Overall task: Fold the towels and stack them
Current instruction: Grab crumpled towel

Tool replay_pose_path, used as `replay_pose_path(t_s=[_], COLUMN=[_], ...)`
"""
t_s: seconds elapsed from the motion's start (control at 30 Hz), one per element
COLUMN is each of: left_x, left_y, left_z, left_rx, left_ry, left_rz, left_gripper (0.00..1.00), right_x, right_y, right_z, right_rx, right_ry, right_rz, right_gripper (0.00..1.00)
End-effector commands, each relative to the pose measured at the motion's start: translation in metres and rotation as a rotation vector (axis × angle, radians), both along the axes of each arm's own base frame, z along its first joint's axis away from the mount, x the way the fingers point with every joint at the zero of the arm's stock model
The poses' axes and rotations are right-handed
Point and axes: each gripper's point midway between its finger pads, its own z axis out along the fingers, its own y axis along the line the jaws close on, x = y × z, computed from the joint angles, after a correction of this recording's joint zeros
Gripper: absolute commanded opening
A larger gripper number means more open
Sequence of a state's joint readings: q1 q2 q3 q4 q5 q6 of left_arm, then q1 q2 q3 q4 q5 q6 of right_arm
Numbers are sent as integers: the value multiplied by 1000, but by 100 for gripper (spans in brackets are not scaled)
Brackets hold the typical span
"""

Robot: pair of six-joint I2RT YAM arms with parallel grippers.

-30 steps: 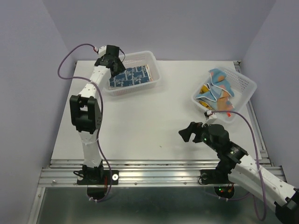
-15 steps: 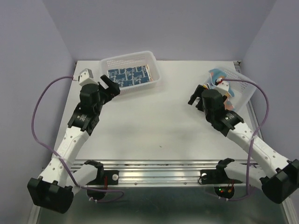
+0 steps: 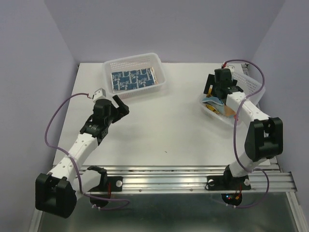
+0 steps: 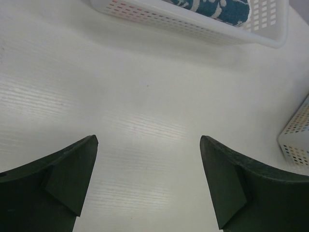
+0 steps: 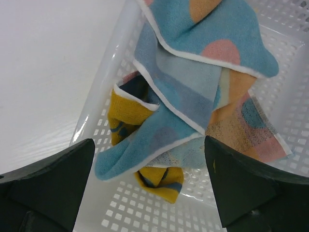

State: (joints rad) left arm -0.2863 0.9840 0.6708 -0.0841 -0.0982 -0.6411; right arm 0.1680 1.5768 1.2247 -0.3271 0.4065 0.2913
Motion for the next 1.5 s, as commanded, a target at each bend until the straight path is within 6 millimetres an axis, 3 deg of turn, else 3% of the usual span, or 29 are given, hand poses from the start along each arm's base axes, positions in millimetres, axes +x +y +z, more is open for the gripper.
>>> replay_pose_path(t_s=[0.0,0.23,0.37,0.5,0.67,0.8,0.9,1.03,1.2,1.27,1.33,1.47], left_x=[14,16,19,21,25,26,26,25,23,23,22,19], left_y=[-4,-3,1,-1,-3,-4,-5,-4,-4,-4,-4,-5], left_z=[17,9,8,5,-3,-10,-10,-10,-7,-6,-6,-3], left_rx=[-19,-5,9,11,19,23,21,21,16,16,15,7], left_ry=[-52,-29,-28,-16,16,35,39,39,29,29,29,19], left_rz=[1,8,27,24,18,15,11,11,11,13,12,4], left_gripper=[99,99,99,99,99,99,99,99,99,99,99,99], right_x=[23,55,56,45,40,40,39,33,30,30,29,19], right_y=[-7,-36,-46,-25,4,5,1,4,3,2,-1,-6], right_z=[21,34,15,-18,-36,-45,-53,-57,-45,-32,-21,26], right_rx=[-18,-60,-130,-51,75,83,77,104,115,110,101,96], right_ry=[-44,-89,-19,62,79,93,114,130,78,52,28,-77], right_rz=[21,-81,-92,3,120,117,88,77,68,65,54,40], right_gripper=[100,100,100,98,92,80,59,51,22,2,1,1])
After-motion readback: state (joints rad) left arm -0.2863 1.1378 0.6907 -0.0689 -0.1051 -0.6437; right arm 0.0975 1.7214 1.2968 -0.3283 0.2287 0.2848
